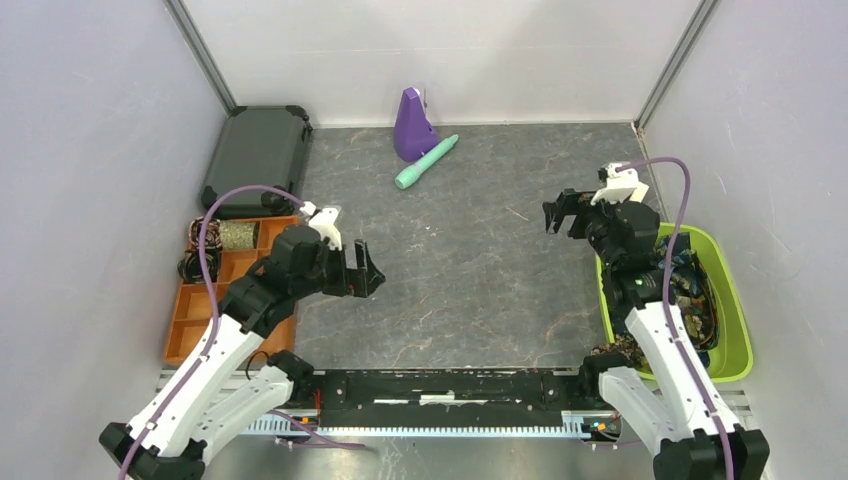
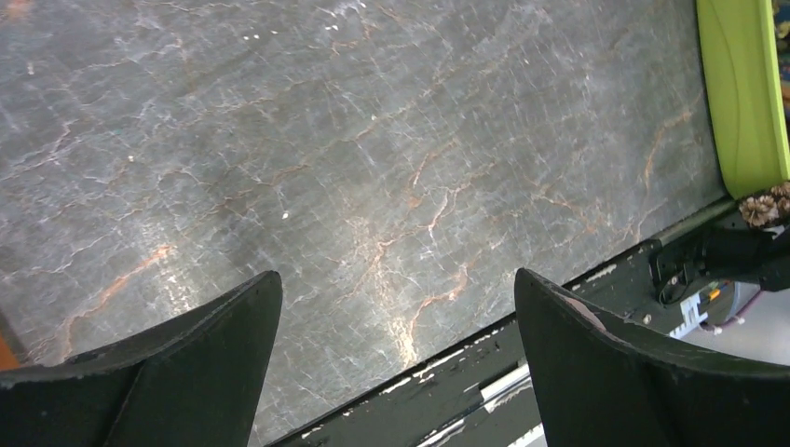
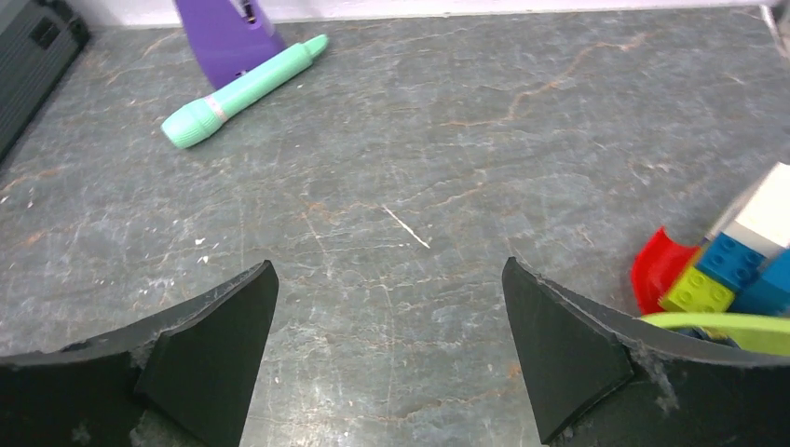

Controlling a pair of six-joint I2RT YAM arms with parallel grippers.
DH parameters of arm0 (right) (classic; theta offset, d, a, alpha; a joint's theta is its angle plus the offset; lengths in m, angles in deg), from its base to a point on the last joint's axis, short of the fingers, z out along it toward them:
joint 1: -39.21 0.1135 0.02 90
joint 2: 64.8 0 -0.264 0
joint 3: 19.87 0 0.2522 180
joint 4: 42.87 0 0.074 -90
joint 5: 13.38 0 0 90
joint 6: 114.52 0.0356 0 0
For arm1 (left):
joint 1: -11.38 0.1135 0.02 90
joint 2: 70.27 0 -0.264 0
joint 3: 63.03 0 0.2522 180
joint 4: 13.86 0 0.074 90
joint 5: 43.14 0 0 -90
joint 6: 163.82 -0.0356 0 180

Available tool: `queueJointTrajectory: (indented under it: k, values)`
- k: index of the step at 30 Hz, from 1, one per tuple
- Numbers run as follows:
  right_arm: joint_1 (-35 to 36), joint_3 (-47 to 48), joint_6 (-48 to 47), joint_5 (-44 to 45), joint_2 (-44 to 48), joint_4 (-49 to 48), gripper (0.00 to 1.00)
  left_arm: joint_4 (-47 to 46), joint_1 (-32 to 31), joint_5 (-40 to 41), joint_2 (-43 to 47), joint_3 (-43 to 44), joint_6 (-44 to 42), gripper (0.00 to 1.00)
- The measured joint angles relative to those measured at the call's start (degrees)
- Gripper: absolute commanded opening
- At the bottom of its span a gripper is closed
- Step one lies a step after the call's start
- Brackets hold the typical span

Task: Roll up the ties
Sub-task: Pick up the tie from the bin.

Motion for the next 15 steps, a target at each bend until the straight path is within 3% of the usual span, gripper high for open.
queueJointTrajectory:
  k: [5,15]
  values:
    - [0.00,-0.15,2.51,7.98,2.54,3.54,0.98,-0.02,-2.95,0.22,-0.87,-0.02,0.00,1.00]
    - [-0.59,-0.15,10.29,32.41,0.22,15.32,0.98,0.00,-4.79,1.97,-1.25,-0.07,0.00,1.00]
